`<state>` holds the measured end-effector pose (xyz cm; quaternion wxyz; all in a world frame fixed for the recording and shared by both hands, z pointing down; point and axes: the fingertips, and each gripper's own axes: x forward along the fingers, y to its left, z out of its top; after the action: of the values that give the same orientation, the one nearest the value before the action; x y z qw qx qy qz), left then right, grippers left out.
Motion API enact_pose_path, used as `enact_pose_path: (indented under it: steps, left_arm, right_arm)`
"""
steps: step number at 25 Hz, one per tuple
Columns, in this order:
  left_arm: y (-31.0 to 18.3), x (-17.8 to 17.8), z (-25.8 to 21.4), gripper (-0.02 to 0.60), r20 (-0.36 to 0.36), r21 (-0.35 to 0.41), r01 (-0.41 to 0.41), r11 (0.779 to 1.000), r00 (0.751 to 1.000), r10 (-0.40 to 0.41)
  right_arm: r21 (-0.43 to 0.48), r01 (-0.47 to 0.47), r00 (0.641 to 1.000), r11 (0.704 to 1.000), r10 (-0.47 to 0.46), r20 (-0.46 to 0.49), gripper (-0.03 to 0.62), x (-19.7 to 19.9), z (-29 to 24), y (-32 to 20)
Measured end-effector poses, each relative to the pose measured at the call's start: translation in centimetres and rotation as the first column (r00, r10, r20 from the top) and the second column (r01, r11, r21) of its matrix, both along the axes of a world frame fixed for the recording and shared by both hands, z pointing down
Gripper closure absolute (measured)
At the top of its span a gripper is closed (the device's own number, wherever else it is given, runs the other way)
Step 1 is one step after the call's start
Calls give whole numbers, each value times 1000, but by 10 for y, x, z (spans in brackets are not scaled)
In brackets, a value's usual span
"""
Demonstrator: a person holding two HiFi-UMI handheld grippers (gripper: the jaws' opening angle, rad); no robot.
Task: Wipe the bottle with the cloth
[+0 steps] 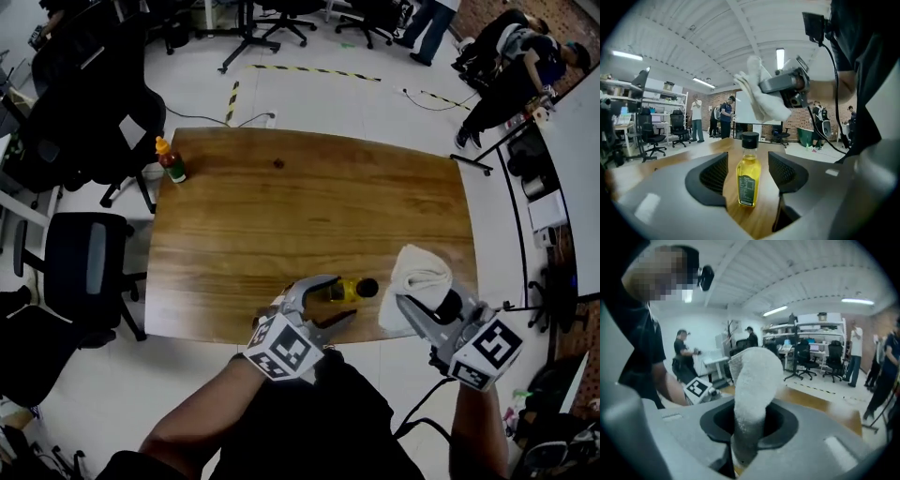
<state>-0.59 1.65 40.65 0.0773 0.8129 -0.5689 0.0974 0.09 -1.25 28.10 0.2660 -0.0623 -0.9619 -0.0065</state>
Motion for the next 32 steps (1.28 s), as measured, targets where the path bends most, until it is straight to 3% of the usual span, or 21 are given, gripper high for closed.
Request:
enact_pose_path:
  steps: [1, 3, 6, 7, 8, 14, 18, 22, 23, 26, 28, 30, 32]
  left_arm:
    - [-8, 7, 1, 293, 26, 5, -3, 1000, 1000, 3]
    - [-23, 16, 4, 291, 72, 13, 4, 1000, 997, -5]
    - [-38, 16, 8, 312, 105, 16, 51, 999, 993, -53]
    - [-40, 15, 8, 401, 100, 19, 66, 998, 993, -67]
    - [-41, 14, 8, 413, 90, 22, 72, 997, 993, -74]
    - [-37, 11, 13, 439, 39, 37, 102, 994, 994, -104]
    - [-37, 10, 15, 439, 53, 28, 129, 991, 990, -130]
    - [-34, 5, 13, 437, 44, 26, 146, 989, 988, -147]
    - [-33, 5, 14, 436, 48, 24, 147, 989, 988, -148]
    - [-29, 6, 18, 428, 72, 0, 148, 989, 986, -147]
    - [-26, 6, 18, 405, 84, -25, 129, 991, 988, -126]
    - [-23, 3, 11, 342, 84, -32, 105, 994, 991, -102]
    - [-22, -1, -3, 337, 67, -12, 70, 997, 995, -69]
  right_arm:
    - [70, 73, 992, 995, -65, -105, 520, -6, 12, 2]
    - [158, 228, 943, 961, -177, -283, 520, -19, 40, 10]
    - [218, 385, 869, 897, -273, -413, 520, -34, 73, 20]
    - [224, 409, 854, 885, -285, -436, 522, -35, 78, 22]
    - [223, 423, 844, 878, -293, -449, 522, -36, 80, 22]
    - [157, 469, 830, 869, -373, -415, 522, -31, 85, 17]
    - [110, 474, 828, 874, -399, -393, 522, -14, 86, 5]
    - [146, 482, 779, 864, -347, -522, 522, 27, 108, -35]
    - [134, 448, 793, 884, -323, -517, 522, 35, 110, -47]
    - [5, 277, 887, 961, -254, -385, 522, 41, 99, -66]
    - [-23, 225, 923, 974, -221, -316, 522, 41, 91, -74]
    - [-21, 210, 936, 978, -207, -284, 522, 43, 87, -79]
    - [-40, 203, 945, 978, -206, -256, 522, 45, 83, -81]
